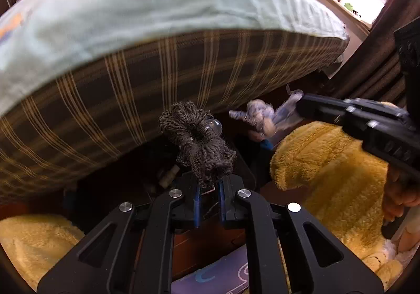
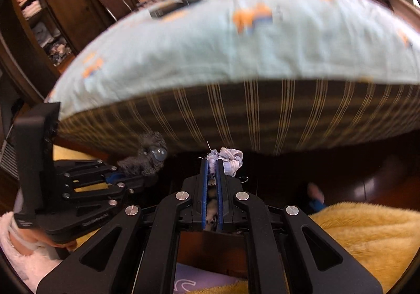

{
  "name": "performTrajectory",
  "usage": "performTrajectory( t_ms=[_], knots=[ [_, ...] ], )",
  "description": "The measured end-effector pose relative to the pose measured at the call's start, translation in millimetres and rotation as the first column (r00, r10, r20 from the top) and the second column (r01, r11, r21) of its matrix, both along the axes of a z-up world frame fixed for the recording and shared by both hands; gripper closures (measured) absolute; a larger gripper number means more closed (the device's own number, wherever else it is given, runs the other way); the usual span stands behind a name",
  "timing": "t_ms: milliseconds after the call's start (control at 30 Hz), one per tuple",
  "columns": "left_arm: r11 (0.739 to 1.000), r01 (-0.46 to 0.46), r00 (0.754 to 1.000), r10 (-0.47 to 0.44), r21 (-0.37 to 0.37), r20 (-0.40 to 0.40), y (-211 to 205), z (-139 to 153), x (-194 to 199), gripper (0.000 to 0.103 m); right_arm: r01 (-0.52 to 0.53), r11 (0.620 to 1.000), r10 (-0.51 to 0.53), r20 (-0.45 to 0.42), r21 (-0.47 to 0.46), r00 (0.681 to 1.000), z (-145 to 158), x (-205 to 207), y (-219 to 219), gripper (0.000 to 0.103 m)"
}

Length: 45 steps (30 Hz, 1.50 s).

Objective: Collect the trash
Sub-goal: 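Lower the hair tie and cloth into the floor bin and open both tools, then raise both open tools back above the bed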

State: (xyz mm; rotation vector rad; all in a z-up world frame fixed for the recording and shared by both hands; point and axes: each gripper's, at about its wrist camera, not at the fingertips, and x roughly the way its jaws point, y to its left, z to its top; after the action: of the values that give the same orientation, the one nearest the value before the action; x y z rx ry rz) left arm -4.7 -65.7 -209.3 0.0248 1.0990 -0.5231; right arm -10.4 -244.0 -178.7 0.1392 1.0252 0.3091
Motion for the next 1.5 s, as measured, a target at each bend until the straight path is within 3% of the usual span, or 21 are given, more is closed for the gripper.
performTrajectory(
  t_ms=[233,600,733,900,967,1033,1133,1233,1300,1500],
  knots=[
    [0.999,-0.023,0.998,0.025,0.033,-0.065,2.9,-38.9,12.0,0.094,0.011,1.000,-0.011,-0.097,-0.008,0.995,-48.2,15.1,11.1,0.096],
    [0.999,-0.030,0.989,0.032,0.016,-0.146,2.0,-68.0,20.8,0.089,0.022,1.000,-0.023,-0.163,-0.012,0.986,-75.0,34.1,18.8,0.094],
    [0.999,-0.041,0.988,0.044,0.024,-0.148,8.4,-70.5,20.5,0.083,0.034,0.999,-0.034,-0.177,-0.001,0.984,-80.2,39.9,16.6,0.094],
    [0.997,-0.060,0.992,0.065,0.048,-0.108,16.8,-56.9,19.7,0.064,0.067,0.998,-0.067,-0.180,-0.003,0.981,-79.0,44.3,6.1,0.092],
    [0.996,-0.068,0.994,0.073,0.052,-0.087,19.4,-47.0,18.0,0.058,0.087,0.996,-0.086,-0.159,0.000,0.983,-69.7,44.0,-0.3,0.078],
    [0.996,-0.077,0.995,0.080,0.052,-0.051,23.9,-31.2,16.2,0.051,0.107,0.994,-0.106,-0.125,-0.002,0.986,-57.5,42.6,-6.7,0.043],
    [0.995,-0.089,0.996,0.088,0.051,0.027,30.4,-2.3,15.9,0.040,0.117,0.993,-0.118,-0.058,-0.018,0.991,-31.2,43.0,-15.4,0.037],
    [0.994,-0.102,0.991,0.098,0.037,0.089,37.2,27.3,15.6,0.030,0.134,0.991,-0.133,0.018,-0.019,0.991,0.2,44.4,-23.8,0.013],
    [0.994,-0.111,0.988,0.108,0.019,0.115,43.0,44.0,17.7,0.025,0.130,0.991,-0.128,0.068,-0.024,0.989,23.9,47.5,-26.1,0.006],
    [0.991,-0.132,0.974,0.129,0.002,0.187,57.0,89.4,33.0,0.011,0.105,0.994,-0.097,0.179,-0.037,0.979,77.0,64.4,-24.7,0.005]
  ],
)
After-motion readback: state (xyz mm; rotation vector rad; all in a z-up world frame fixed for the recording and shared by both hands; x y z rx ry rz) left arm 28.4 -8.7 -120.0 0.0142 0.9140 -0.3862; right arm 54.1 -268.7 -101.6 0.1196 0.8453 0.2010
